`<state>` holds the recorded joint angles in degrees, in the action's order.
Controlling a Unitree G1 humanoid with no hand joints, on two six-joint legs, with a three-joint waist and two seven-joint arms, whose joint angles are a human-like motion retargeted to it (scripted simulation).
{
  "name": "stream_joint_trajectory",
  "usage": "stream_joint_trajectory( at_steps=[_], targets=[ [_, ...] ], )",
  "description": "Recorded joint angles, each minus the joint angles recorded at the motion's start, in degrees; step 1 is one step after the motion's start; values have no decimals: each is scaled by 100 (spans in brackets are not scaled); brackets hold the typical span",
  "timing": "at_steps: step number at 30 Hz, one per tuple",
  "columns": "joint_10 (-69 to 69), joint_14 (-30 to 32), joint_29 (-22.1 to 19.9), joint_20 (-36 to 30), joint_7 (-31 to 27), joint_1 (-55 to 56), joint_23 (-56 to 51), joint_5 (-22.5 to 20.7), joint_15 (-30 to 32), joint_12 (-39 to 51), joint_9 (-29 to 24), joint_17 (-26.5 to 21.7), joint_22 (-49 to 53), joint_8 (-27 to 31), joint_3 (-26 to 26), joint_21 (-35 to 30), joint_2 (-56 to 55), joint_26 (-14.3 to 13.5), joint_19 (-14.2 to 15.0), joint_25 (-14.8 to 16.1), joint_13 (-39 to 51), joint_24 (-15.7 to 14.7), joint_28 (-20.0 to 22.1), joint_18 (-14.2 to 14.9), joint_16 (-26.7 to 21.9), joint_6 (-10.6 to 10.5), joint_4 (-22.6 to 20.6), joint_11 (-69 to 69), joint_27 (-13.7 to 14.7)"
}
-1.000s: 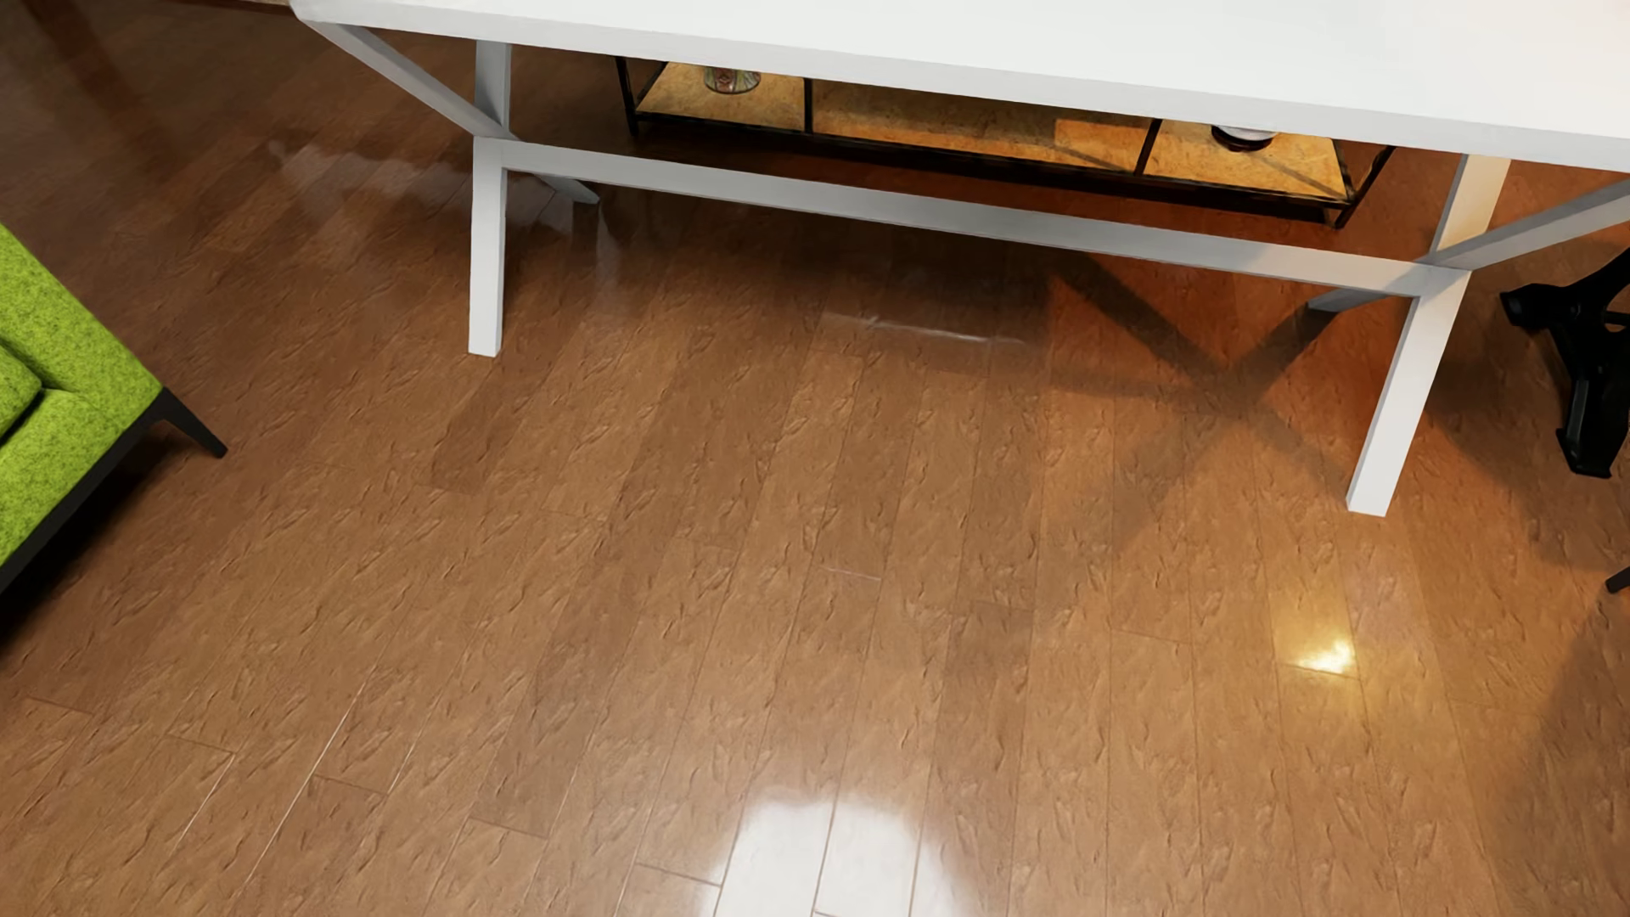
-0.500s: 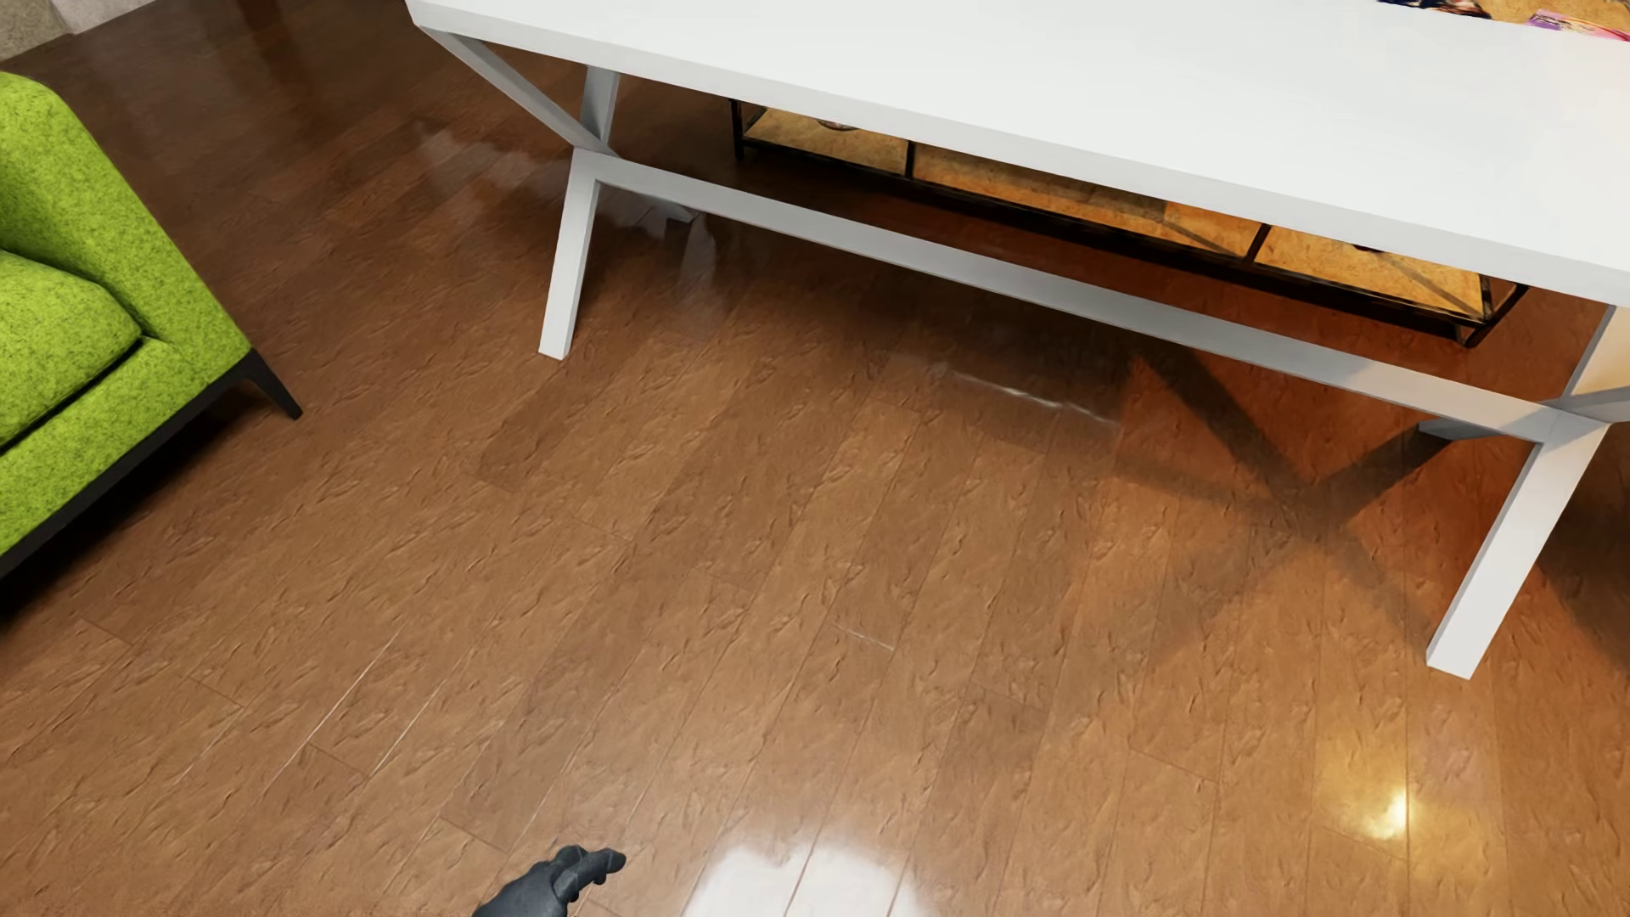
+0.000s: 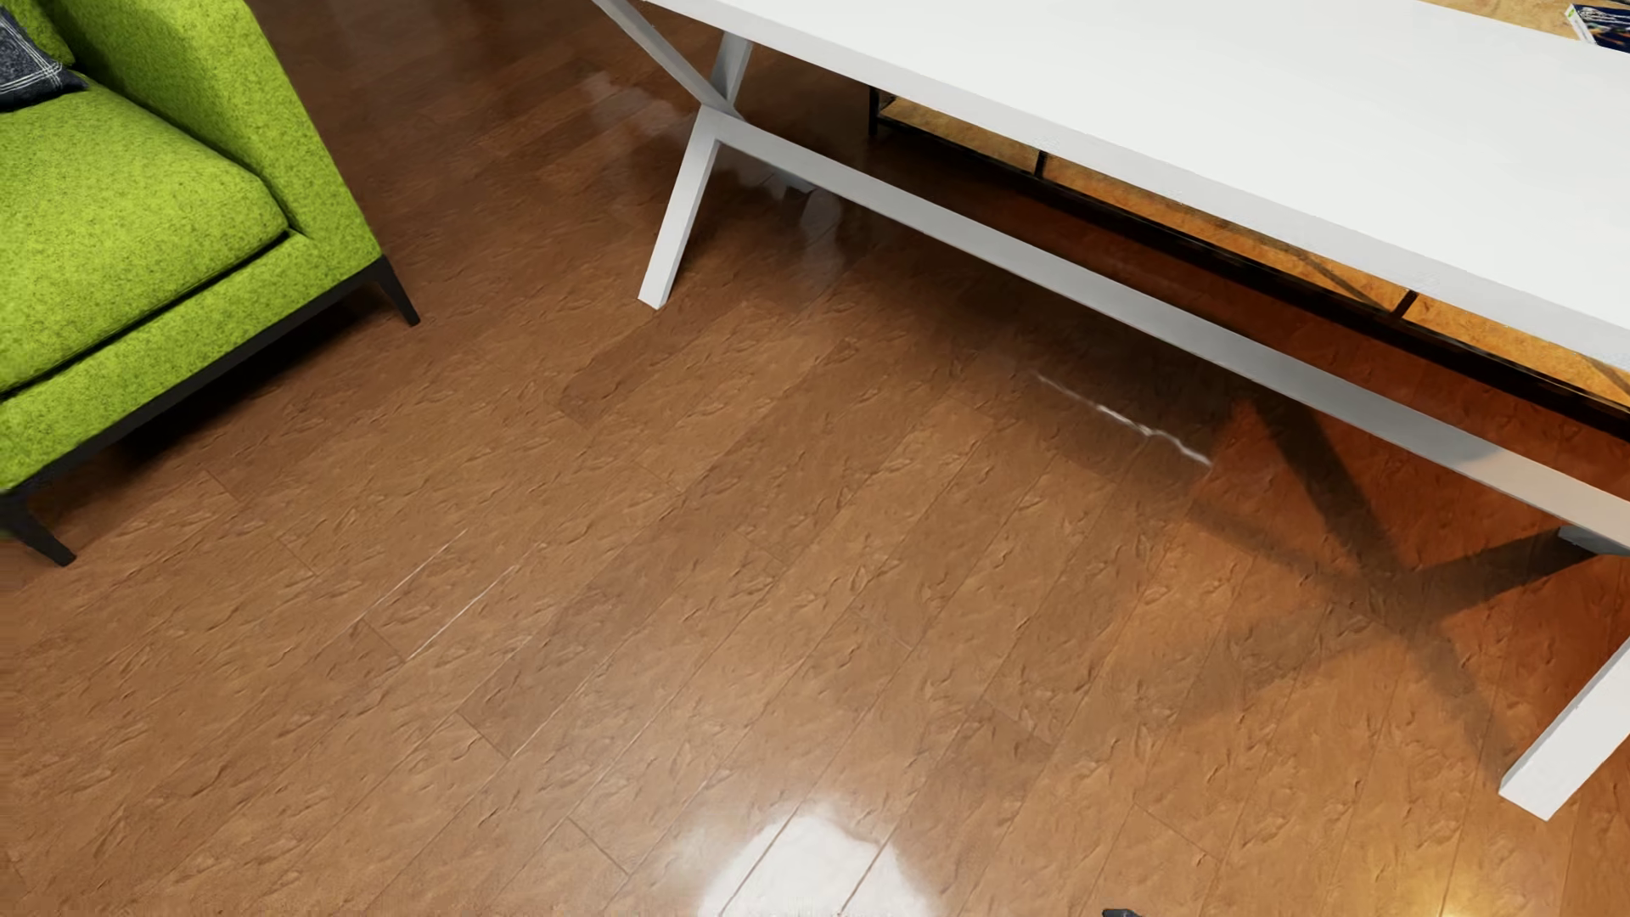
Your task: Head to the dark gray desk
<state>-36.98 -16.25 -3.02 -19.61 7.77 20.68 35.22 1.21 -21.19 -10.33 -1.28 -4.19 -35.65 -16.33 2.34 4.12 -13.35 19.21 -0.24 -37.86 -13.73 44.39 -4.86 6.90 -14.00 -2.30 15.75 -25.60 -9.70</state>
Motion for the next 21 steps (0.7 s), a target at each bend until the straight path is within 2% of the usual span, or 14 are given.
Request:
stream_joint_trajectory(
  at_steps=[1,3,4,10,16,17,19,21],
  targets=[
    [-107,-116,20,-9,-4,-33,-11,8,2,51,11,7,0,-74,20,-52,12,-9,-21,-8,63,-15,20,-100,-2,-20,-177,14,-91],
    [204,-111,26,-28,724,-300,-11,39,44,107,46,-32,30,-165,56,-96,55,-45,-52,9,133,-56,91,-472,29,-58,-115,157,-191],
    [455,-73,17,-53,815,-423,5,57,66,130,61,-41,37,-160,41,-82,64,-62,-61,31,167,-69,133,-536,42,-64,-170,200,-231],
    [1232,236,0,-184,838,-674,178,179,151,247,118,130,62,-188,11,31,48,-65,-104,122,286,-106,196,-339,-16,3,-428,369,-328],
    [1079,311,23,-177,683,-525,449,248,153,389,135,153,-96,-379,14,125,120,-37,-155,112,223,-224,215,-414,-28,58,-496,447,-349],
    [883,335,14,-174,808,-414,496,263,148,415,128,155,-105,-449,28,140,133,-40,-163,110,223,-231,218,-488,-47,71,-441,458,-366],
    [494,304,9,-181,1766,-296,580,283,155,475,128,156,-112,-638,67,127,187,-50,-163,88,203,-230,190,-755,-108,75,-95,485,-380],
    [383,192,35,-139,2456,-302,635,290,155,499,133,122,-83,-785,56,87,267,-58,-137,56,184,-246,216,-1032,-139,59,42,539,-381]
  ],
)
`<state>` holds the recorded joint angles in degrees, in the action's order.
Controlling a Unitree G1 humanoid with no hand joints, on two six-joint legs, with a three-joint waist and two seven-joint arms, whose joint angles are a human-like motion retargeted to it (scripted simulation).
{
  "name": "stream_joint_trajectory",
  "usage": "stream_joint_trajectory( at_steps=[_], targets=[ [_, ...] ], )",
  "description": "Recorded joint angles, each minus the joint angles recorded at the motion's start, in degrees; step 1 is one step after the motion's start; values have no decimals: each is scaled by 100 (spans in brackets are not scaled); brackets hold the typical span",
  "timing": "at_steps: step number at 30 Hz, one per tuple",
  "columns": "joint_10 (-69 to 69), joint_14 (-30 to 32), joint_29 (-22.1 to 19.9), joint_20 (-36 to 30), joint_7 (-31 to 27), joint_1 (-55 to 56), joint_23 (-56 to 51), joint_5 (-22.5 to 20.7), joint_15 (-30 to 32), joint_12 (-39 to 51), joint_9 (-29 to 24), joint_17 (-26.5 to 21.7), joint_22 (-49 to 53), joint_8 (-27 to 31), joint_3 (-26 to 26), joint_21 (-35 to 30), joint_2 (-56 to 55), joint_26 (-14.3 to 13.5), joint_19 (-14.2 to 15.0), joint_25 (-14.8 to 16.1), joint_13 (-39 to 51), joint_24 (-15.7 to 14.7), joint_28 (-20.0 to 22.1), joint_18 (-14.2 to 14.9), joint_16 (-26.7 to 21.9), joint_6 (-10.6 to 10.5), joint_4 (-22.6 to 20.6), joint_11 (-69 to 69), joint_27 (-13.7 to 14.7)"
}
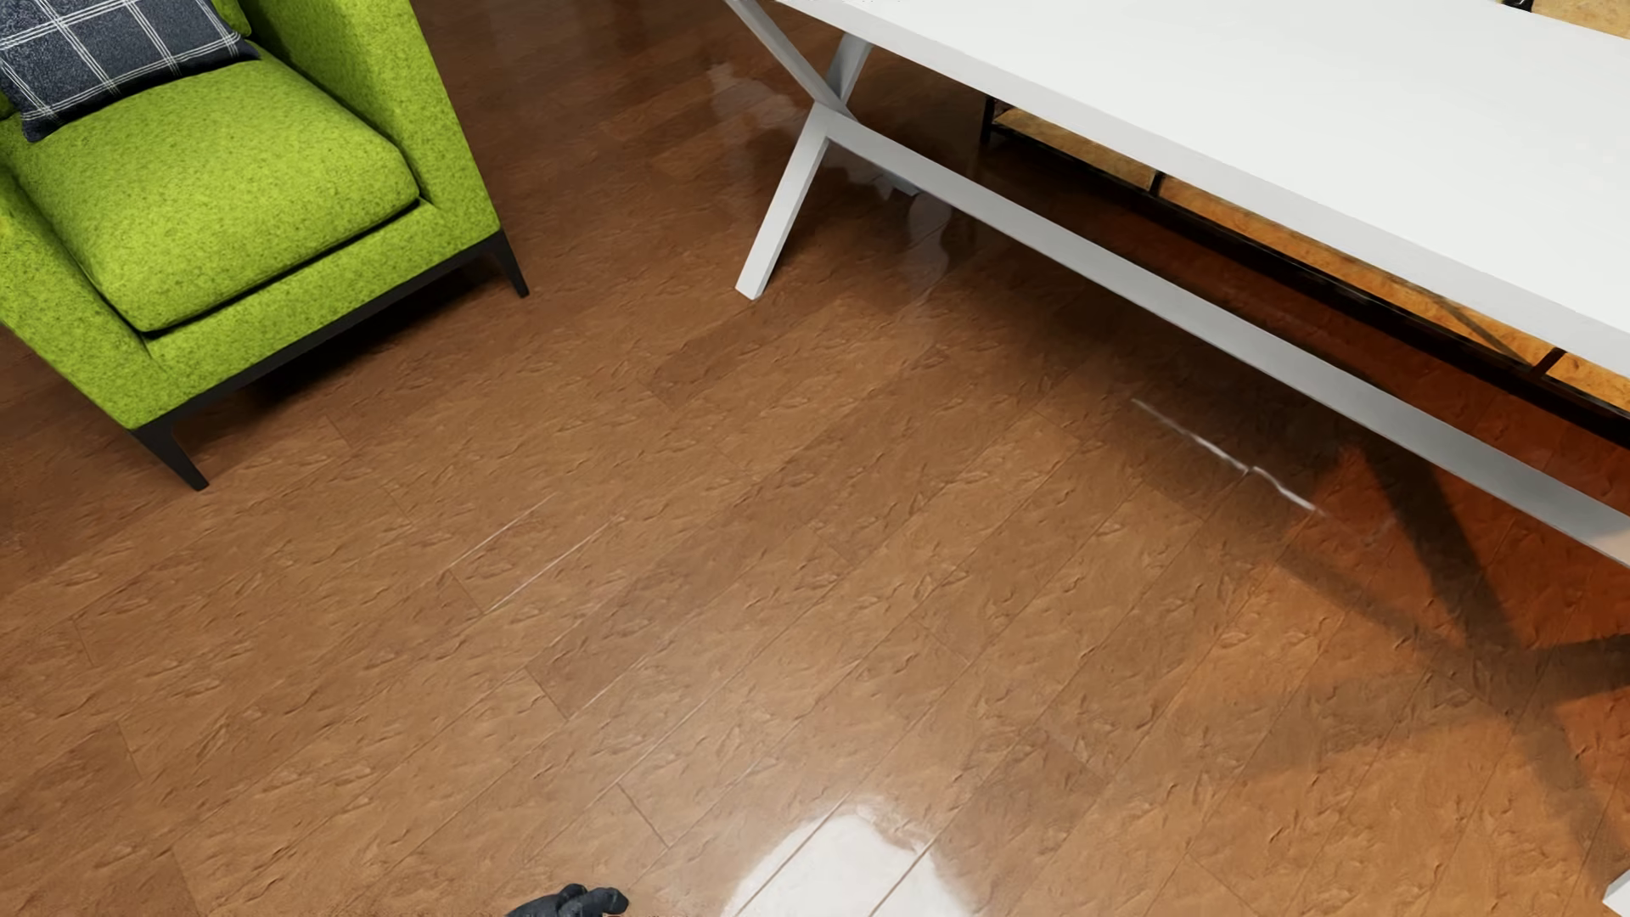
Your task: Head to the dark gray desk
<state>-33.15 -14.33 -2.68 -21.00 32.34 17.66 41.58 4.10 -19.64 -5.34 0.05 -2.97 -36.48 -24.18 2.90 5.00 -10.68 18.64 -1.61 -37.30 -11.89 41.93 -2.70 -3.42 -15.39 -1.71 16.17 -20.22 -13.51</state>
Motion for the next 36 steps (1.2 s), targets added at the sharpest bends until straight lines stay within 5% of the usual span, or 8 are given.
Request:
stream_joint_trajectory(
  at_steps=[2,5,10,15,18,24,31,36],
  targets=[
    [256,-39,-3,54,500,-197,17,31,-15,-33,20,-65,25,-102,-30,12,82,5,50,-13,-8,-6,75,-269,40,-23,-21,51,-10],
    [648,-61,-71,-29,373,-467,62,136,-57,-124,42,-99,-45,-180,-109,101,243,-17,160,26,-5,29,67,38,89,-1,-252,48,-50],
    [946,-79,-50,-113,122,-612,20,518,-134,-192,86,-61,-295,-491,-176,109,415,9,395,57,-7,-93,14,31,239,99,-701,-73,12],
    [839,-272,-101,-280,-360,-598,-159,1380,141,-230,-1,-64,-462,-310,-132,177,-316,22,530,46,-22,-62,-31,-46,337,217,-1128,-2194,25],
    [823,-304,-96,-413,-771,-616,-184,1508,162,-177,-46,-65,-506,584,-24,217,-1037,13,398,52,-100,-41,-48,-18,275,285,-1323,-3305,7],
    [891,-228,40,-407,-1825,-590,-1,479,94,40,-6,-57,-521,3192,28,320,-1014,3,1179,-4,-345,-250,78,289,170,260,-1315,-1304,-36],
    [945,35,153,-242,-2890,-446,214,148,1,-4,39,-99,-607,1934,-148,-66,-117,60,720,-350,-362,-558,310,741,104,213,-877,-219,14],
    [496,296,-130,-331,-3235,-27,-84,-198,-118,-243,11,-195,-832,1425,-163,95,-41,115,460,-54,-139,-654,133,842,114,132,-520,-199,38]
  ],
)
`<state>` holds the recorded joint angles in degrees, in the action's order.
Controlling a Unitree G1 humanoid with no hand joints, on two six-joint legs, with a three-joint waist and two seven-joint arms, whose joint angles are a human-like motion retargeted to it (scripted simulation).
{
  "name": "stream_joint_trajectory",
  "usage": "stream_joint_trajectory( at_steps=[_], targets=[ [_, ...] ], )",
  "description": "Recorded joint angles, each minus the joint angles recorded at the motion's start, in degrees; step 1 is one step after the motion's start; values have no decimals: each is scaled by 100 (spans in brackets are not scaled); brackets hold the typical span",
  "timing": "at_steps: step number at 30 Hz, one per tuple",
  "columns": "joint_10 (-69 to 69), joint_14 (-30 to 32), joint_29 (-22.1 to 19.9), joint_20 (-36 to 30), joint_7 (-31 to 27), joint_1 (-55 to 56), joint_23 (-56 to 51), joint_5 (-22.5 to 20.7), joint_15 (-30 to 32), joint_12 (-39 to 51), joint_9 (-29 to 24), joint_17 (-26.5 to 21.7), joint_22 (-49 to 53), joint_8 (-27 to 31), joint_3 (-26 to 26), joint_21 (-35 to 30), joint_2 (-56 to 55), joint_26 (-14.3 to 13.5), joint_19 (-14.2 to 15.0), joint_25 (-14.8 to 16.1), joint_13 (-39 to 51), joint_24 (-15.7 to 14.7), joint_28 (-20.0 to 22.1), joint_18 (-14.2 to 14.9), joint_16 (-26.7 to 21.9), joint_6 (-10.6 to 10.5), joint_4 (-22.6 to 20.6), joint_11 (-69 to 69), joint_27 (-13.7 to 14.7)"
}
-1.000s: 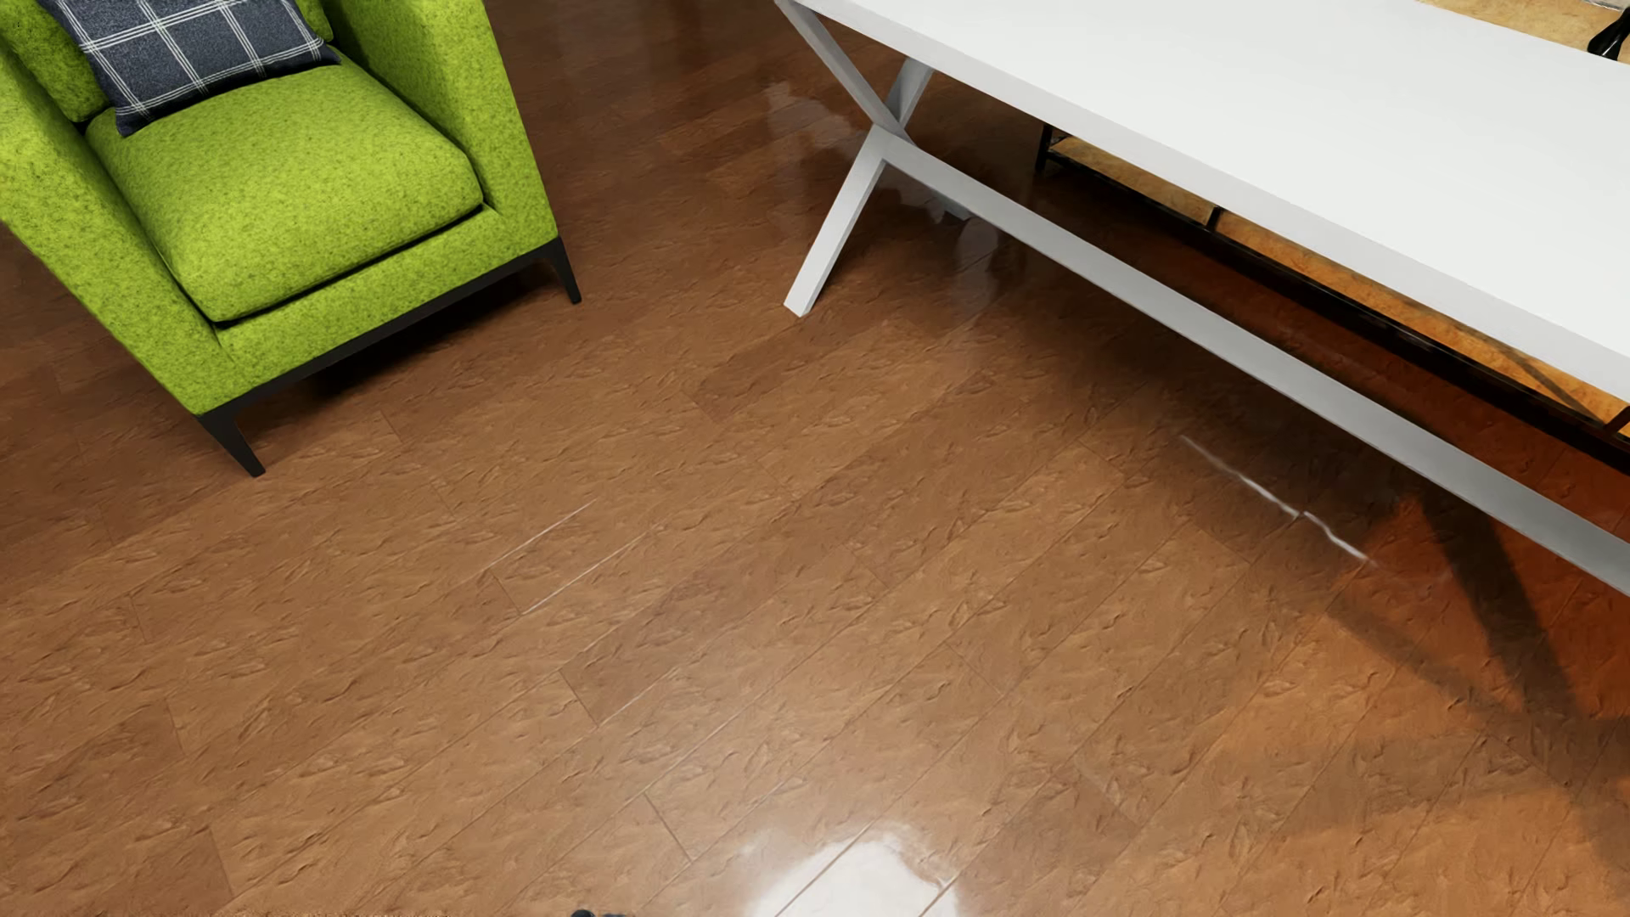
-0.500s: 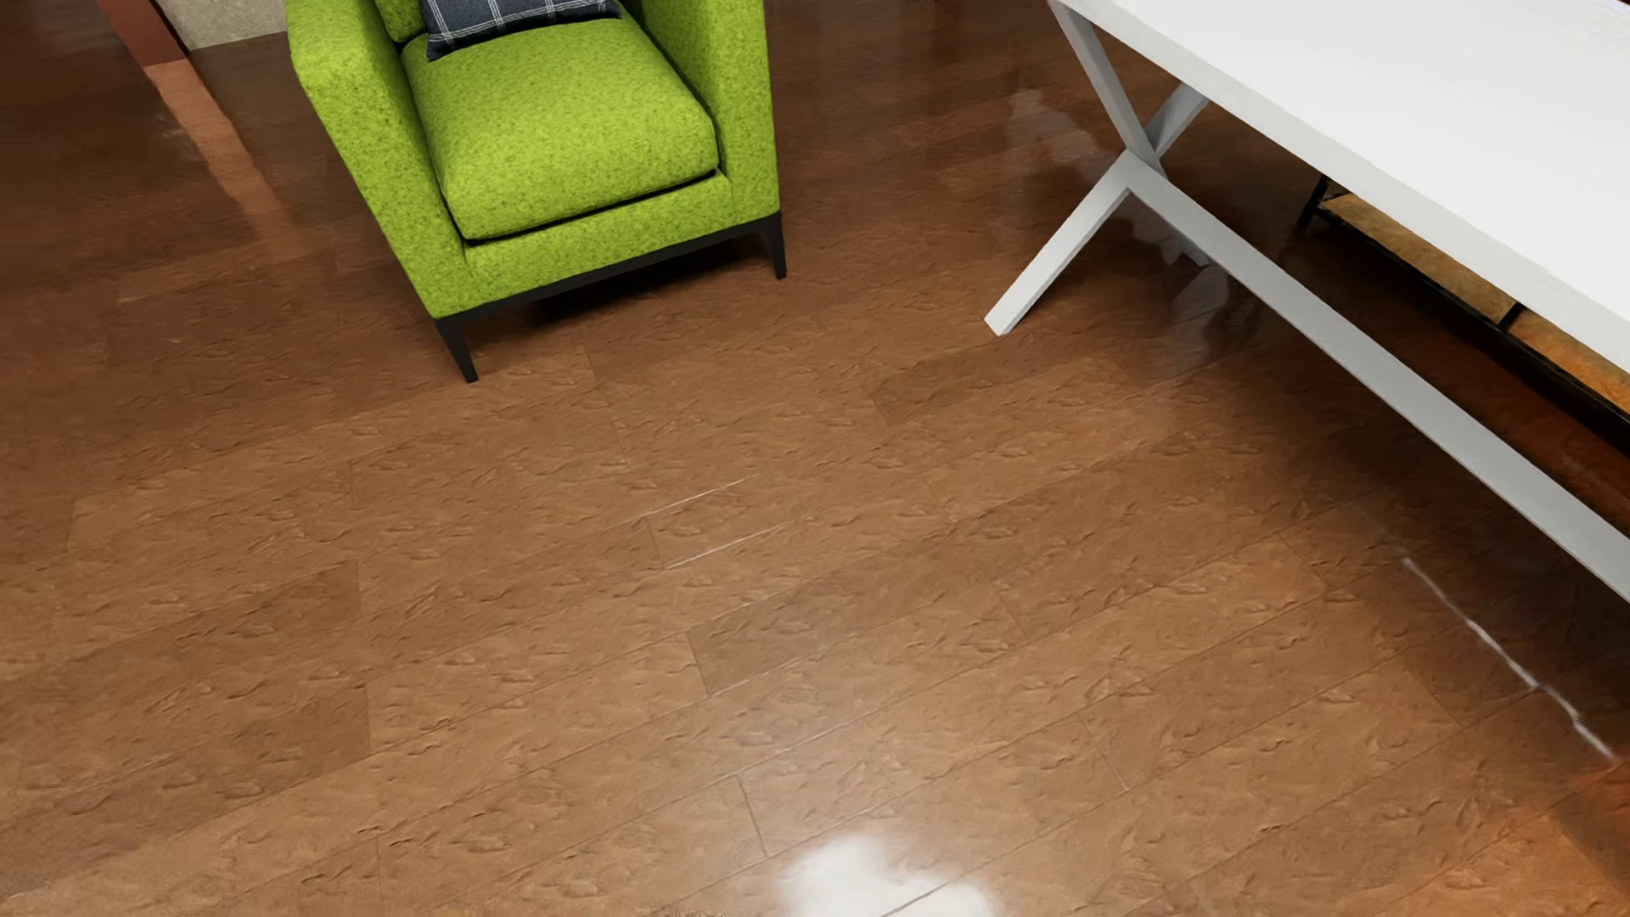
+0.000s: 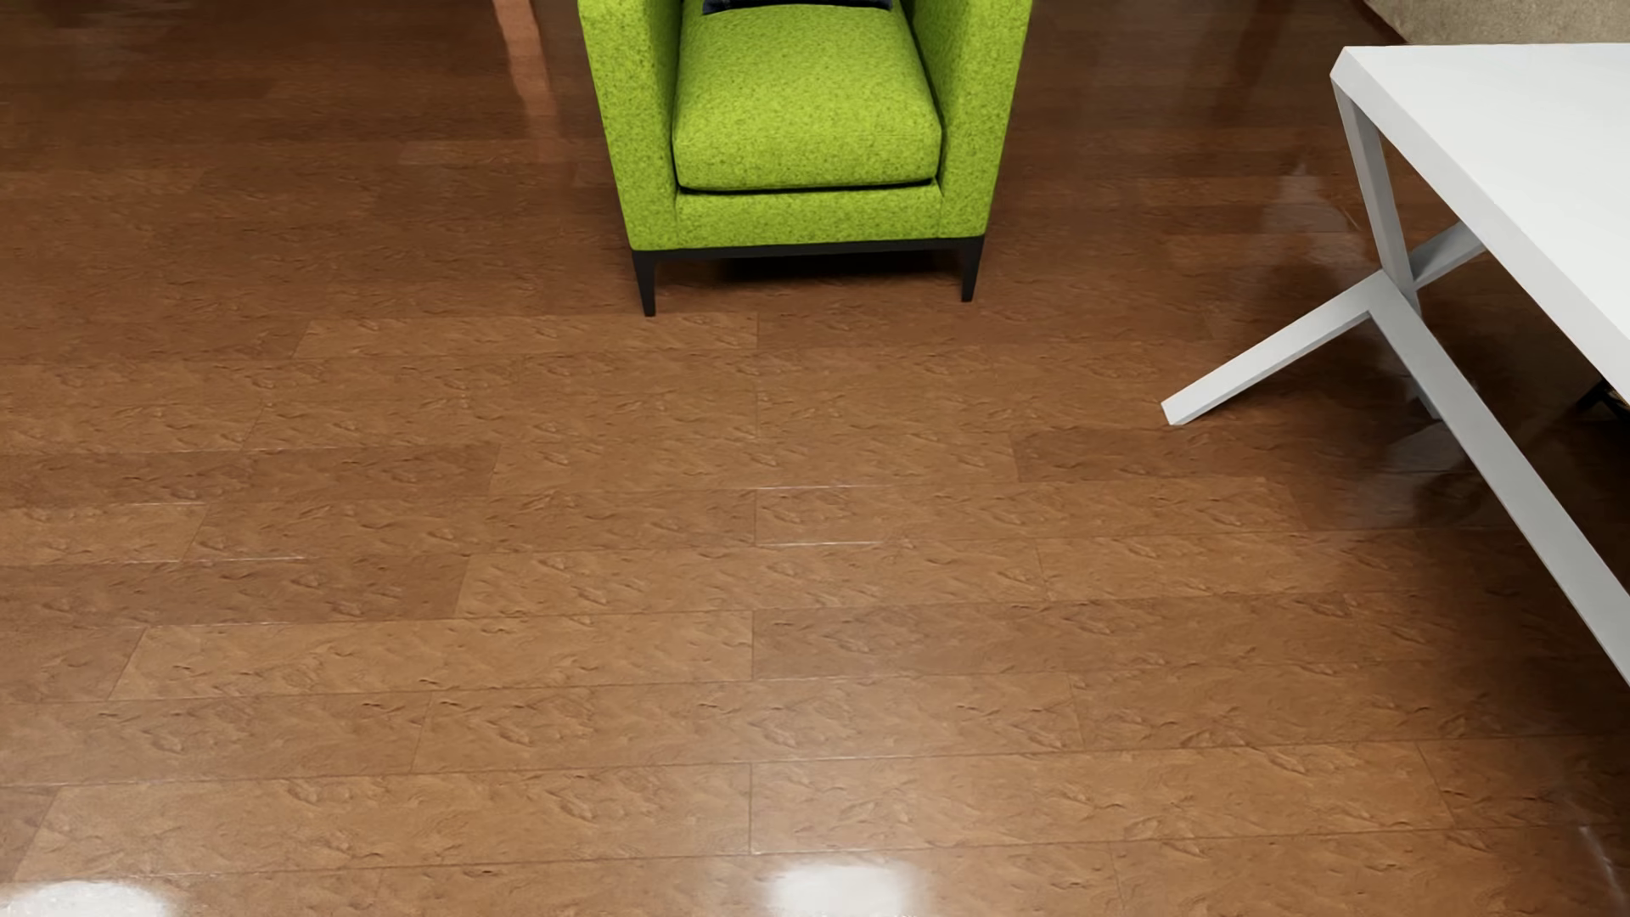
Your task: Head to the dark gray desk
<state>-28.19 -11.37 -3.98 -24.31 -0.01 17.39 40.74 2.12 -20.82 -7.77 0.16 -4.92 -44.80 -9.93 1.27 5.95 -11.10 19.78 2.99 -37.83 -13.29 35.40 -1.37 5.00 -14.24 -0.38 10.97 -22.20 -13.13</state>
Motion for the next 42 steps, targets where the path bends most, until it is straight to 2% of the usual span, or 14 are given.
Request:
stream_joint_trajectory(
  at_steps=[3,6,8,11,12,20,24,26,29,30,33,36,38,42],
  targets=[
    [-820,370,-60,165,408,558,-145,-90,-89,-118,-37,-88,-39,-267,-8,12,9,81,-91,128,33,-203,-17,-2,45,-34,299,-32,138],
    [-1450,406,-33,457,1326,979,-241,-165,-141,-256,-56,-109,148,-489,-56,-92,32,24,-143,108,100,-472,123,-243,73,-93,767,-27,214],
    [-1460,90,-47,507,1415,1095,-280,-193,-163,-323,-51,-53,255,-544,-114,-144,85,8,-155,119,148,-440,172,-378,51,-115,612,-4,243],
    [-736,73,37,460,698,1025,-254,-194,-147,-335,-10,-1,228,-535,-155,-348,232,22,-152,60,194,-207,181,-183,20,-106,-114,115,303],
    [-410,297,80,470,625,849,-228,-174,-122,-351,11,3,223,-514,-148,-423,297,22,-151,28,225,-167,169,-486,44,-100,-274,190,303],
    [457,99,-93,318,1409,-58,3,204,-97,-211,49,162,245,45,-76,-379,246,50,78,11,202,109,61,-587,268,-6,-493,-341,185],
    [661,-36,-269,265,1881,-363,60,223,-44,-80,59,207,420,412,-42,-254,147,1,145,73,167,211,108,-630,341,-16,-445,-480,-34],
    [684,-108,-316,163,2167,-421,42,347,-10,39,55,180,463,105,-42,-109,-111,-61,96,136,86,243,99,-645,332,-30,-363,-844,-4],
    [601,-223,-282,60,2661,-437,41,975,-135,129,65,111,571,-1756,-43,-39,-273,-167,-298,138,10,253,105,-654,210,47,-277,-1175,113],
    [571,-254,-241,143,2828,-473,93,983,-199,101,67,94,603,-1962,-12,-70,-204,-155,-397,112,0,190,144,-640,166,90,-243,-1005,150],
    [-93,-373,-20,492,3126,-361,291,539,-174,5,22,59,560,-1483,69,-348,33,-17,-364,-117,-12,61,273,-593,8,149,175,-300,200],
    [-1685,151,111,607,2921,341,293,180,-104,19,-63,10,263,-1136,36,-459,-1,-31,-408,-174,-43,-13,440,-284,-101,77,960,-174,160],
    [-2505,429,-27,482,2224,862,288,17,-67,-52,-114,-22,148,-822,-19,-448,-51,-102,-414,-144,14,73,465,-238,-159,30,1152,-177,53],
    [-1715,-139,-327,422,455,880,198,-125,36,-253,-111,-107,110,-122,-51,-364,-187,-176,-259,22,32,187,684,44,-80,-48,487,-250,138]
  ],
)
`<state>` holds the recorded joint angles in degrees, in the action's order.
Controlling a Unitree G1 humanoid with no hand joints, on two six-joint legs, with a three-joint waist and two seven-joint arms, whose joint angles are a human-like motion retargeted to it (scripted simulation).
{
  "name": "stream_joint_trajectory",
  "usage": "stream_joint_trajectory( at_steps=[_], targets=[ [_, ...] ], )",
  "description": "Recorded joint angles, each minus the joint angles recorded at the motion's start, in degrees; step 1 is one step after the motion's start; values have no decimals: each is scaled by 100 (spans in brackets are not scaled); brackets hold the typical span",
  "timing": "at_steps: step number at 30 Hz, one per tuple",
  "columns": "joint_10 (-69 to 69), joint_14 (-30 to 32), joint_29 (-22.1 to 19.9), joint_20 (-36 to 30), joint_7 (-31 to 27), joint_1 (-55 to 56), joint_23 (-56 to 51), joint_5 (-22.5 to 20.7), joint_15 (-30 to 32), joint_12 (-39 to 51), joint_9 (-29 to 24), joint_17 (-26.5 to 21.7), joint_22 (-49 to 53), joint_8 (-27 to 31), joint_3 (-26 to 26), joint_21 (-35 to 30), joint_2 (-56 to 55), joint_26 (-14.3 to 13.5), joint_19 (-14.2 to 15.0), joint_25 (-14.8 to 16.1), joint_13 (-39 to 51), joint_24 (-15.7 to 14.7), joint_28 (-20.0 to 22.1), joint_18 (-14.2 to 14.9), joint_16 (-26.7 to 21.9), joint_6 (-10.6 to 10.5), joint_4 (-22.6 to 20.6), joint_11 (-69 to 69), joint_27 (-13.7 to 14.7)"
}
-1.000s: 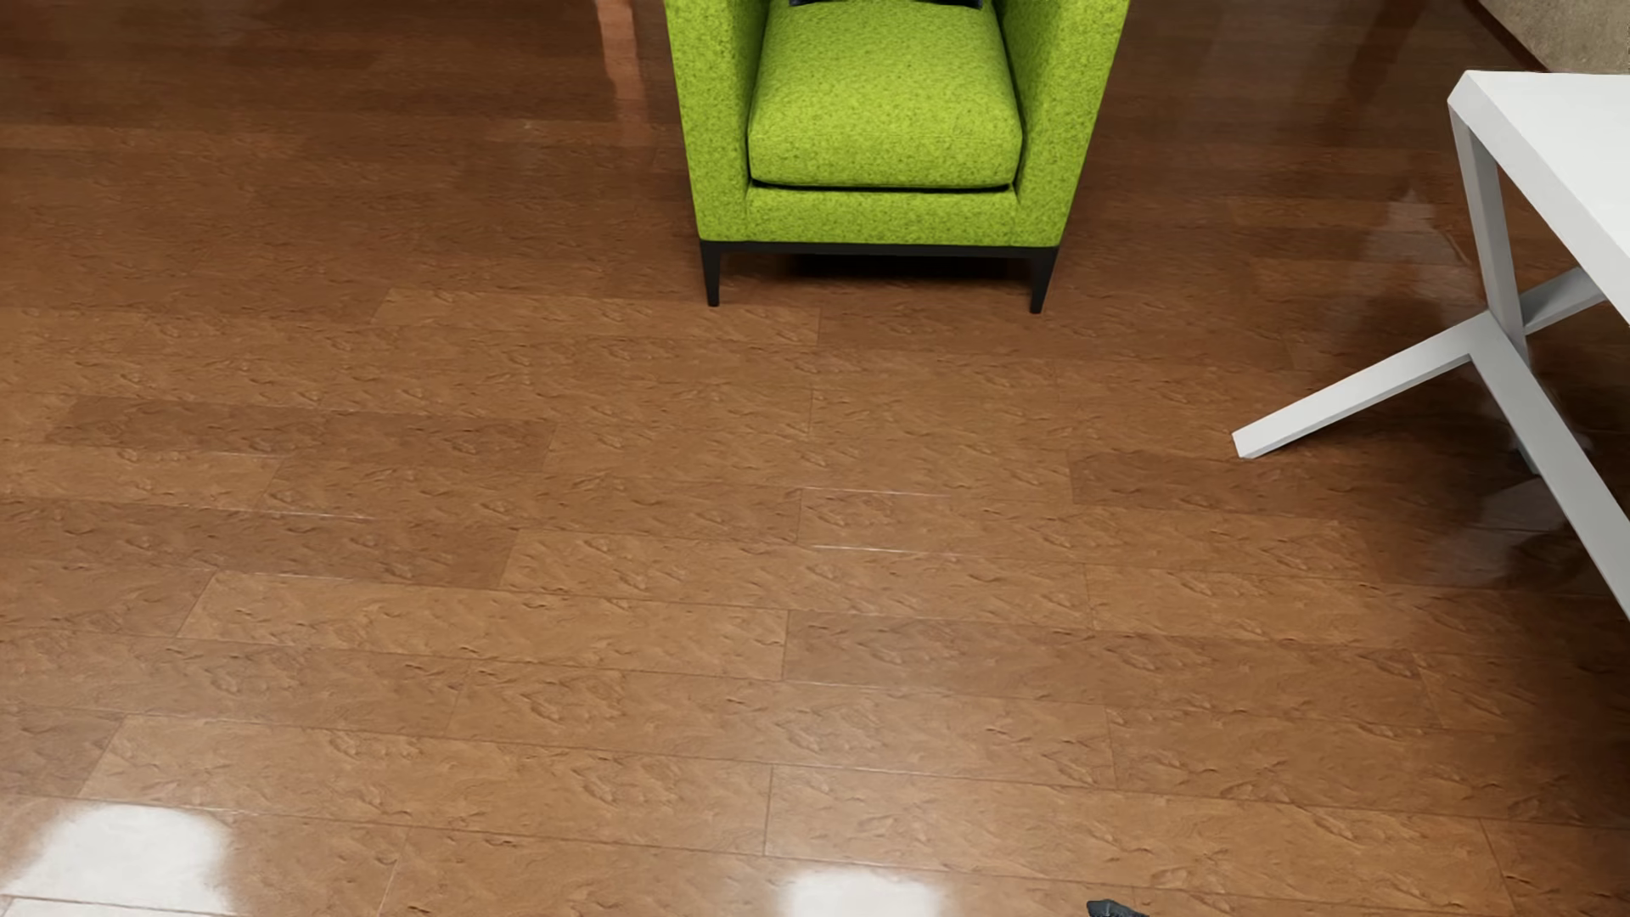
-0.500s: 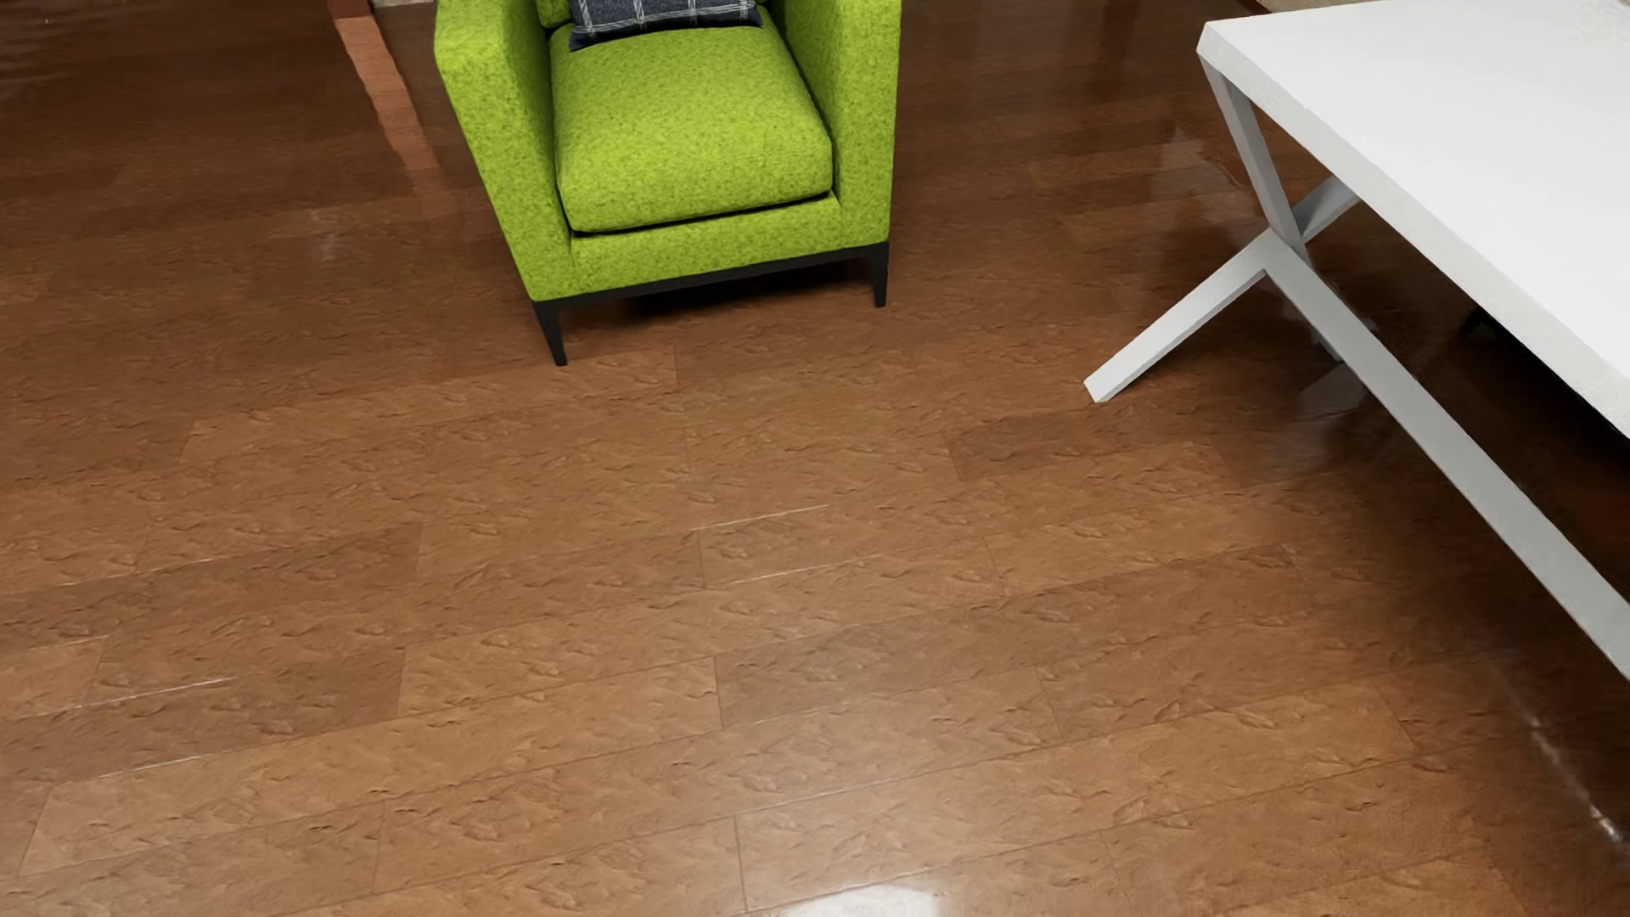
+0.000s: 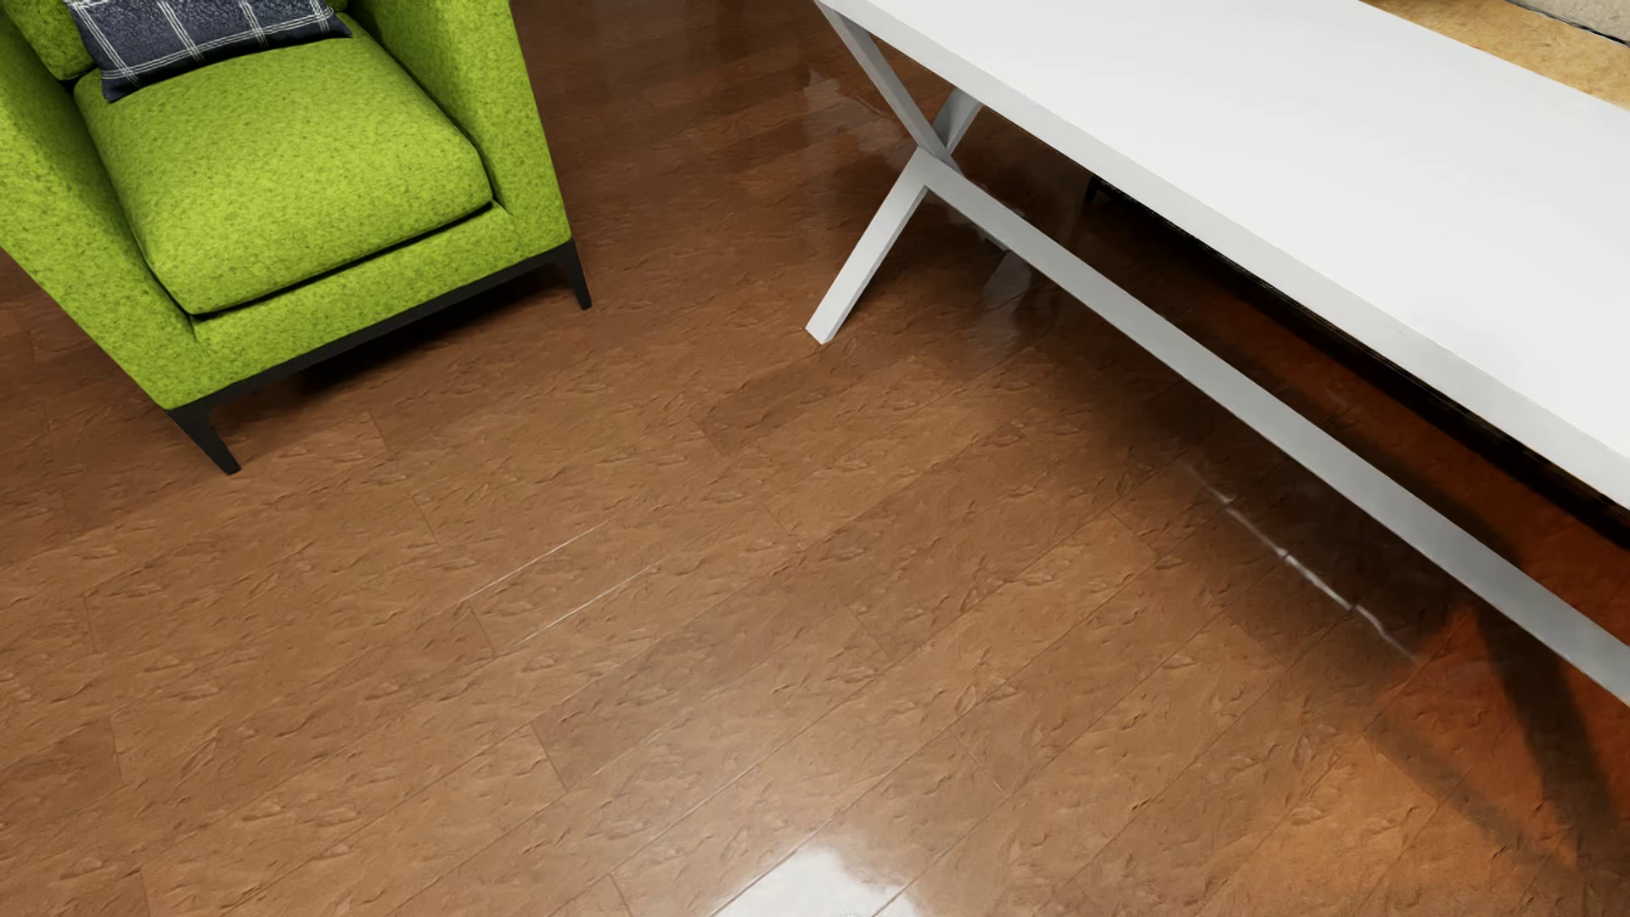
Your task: Head to the dark gray desk
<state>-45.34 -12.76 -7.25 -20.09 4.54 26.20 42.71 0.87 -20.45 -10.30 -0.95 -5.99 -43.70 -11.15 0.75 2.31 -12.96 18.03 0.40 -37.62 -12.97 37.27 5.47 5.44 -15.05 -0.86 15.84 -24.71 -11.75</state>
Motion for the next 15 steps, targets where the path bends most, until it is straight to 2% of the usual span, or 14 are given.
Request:
stream_joint_trajectory(
  at_steps=[1,2,3,5,7,8,9,10,11,12,14,15],
  targets=[
    [599,33,-80,7,-610,-217,-47,-19,17,-40,13,-29,0,208,-8,-22,-31,-36,63,-7,-8,-14,53,72,48,-9,-318,40,73],
    [1053,-4,-182,-10,-948,-472,-96,-34,53,-65,23,-47,-4,422,-2,-35,-58,-72,132,-16,-11,-21,93,108,91,-21,-495,65,137],
    [1305,-171,-323,-33,-886,-692,-149,-55,72,-69,24,-36,-13,640,19,-9,-115,-90,214,3,-5,-32,101,121,128,-42,-487,41,186],
    [1709,-480,-692,-113,-261,-1011,-334,-70,121,35,8,52,-33,1069,69,176,-293,-93,366,156,10,-51,13,-6,230,-89,-389,-38,315],
    [1870,-576,-905,-276,126,-1038,-657,-2,195,225,-28,145,7,1382,144,441,-530,-122,461,350,-91,-57,-22,-86,288,-106,-450,-69,687],
    [1852,-631,-892,-341,277,-967,-912,46,189,369,-48,240,10,1504,195,480,-699,-114,481,397,-109,-94,-105,-69,304,-102,-489,-127,772],
    [1809,-708,-791,-396,447,-900,-1191,232,176,519,-66,282,8,1174,222,494,-883,-110,408,412,-232,-170,-229,-46,282,-88,-517,-271,936],
    [1761,-807,-653,-435,616,-859,-1451,547,23,612,-82,324,68,497,231,459,-1043,-115,286,380,-340,-225,-324,-14,225,-64,-543,-680,1072],
    [1714,-895,-478,-461,739,-827,-1687,744,-229,669,-96,357,164,141,258,394,-1183,-127,180,315,-451,-236,-358,2,145,-41,-593,-1451,1183],
    [1685,-954,-278,-463,813,-794,-1903,785,-348,698,-100,383,276,87,292,317,-1288,-144,346,220,-563,-208,-347,-16,57,-16,-667,-2332,1273],
    [1731,-1011,77,-371,854,-735,-2272,570,-100,632,-54,416,585,218,321,193,-1163,-223,1350,16,-823,-134,-286,-106,-111,30,-857,-3416,1502],
    [1804,-1006,244,-293,840,-724,-2412,403,439,536,-4,450,792,240,305,135,-882,-275,1420,-20,-920,-93,-254,-168,-182,51,-948,-3319,1607]
  ],
)
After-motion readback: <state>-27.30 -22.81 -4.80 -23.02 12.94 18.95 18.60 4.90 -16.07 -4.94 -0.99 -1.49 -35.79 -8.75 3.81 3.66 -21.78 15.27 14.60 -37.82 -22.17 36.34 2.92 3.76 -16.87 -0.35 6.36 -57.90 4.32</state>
